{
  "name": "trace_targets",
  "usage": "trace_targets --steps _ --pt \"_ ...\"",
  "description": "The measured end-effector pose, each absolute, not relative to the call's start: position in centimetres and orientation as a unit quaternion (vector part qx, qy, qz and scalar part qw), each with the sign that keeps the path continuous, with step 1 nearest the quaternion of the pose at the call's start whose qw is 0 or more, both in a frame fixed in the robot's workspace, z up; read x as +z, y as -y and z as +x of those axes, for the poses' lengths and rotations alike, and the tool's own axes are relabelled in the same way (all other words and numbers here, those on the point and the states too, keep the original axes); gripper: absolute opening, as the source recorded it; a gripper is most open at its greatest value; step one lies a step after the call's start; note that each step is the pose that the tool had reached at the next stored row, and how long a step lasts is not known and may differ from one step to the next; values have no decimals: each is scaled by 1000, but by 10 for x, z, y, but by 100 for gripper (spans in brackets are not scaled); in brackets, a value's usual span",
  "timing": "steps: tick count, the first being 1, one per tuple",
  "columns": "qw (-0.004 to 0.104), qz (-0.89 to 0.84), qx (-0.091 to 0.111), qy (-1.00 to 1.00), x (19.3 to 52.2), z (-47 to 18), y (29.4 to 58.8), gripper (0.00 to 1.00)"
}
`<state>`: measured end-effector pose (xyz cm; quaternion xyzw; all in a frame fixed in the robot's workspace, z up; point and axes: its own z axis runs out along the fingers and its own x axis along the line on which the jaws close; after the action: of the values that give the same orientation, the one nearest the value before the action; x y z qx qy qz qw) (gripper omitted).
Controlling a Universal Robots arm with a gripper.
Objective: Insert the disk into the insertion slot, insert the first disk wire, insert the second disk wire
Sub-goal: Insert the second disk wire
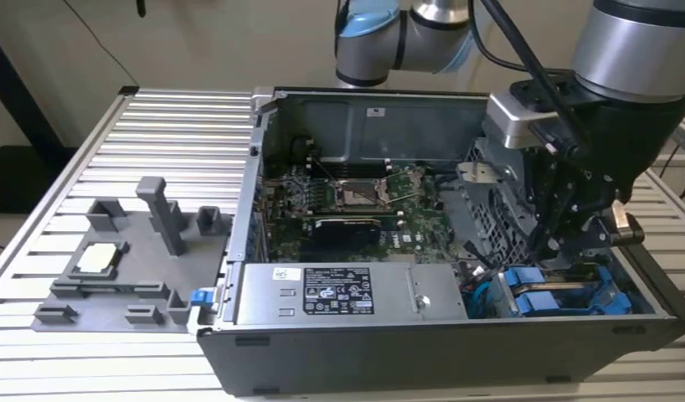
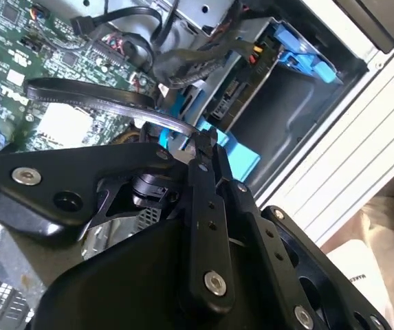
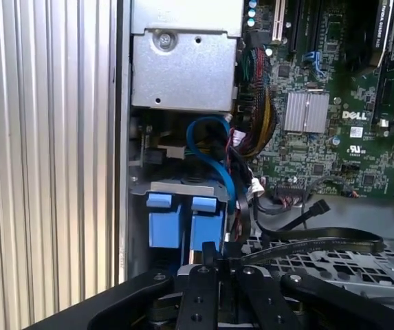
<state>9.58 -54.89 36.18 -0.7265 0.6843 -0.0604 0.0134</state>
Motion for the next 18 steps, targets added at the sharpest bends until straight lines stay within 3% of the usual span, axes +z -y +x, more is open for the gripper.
trace_targets --steps 9,14,18 --pt "12 -727 -52 -685 362 100 573 16" --pt "38 -723 -28 -689 362 100 573 16" --pt "25 -724 -14 -689 362 106 573 16"
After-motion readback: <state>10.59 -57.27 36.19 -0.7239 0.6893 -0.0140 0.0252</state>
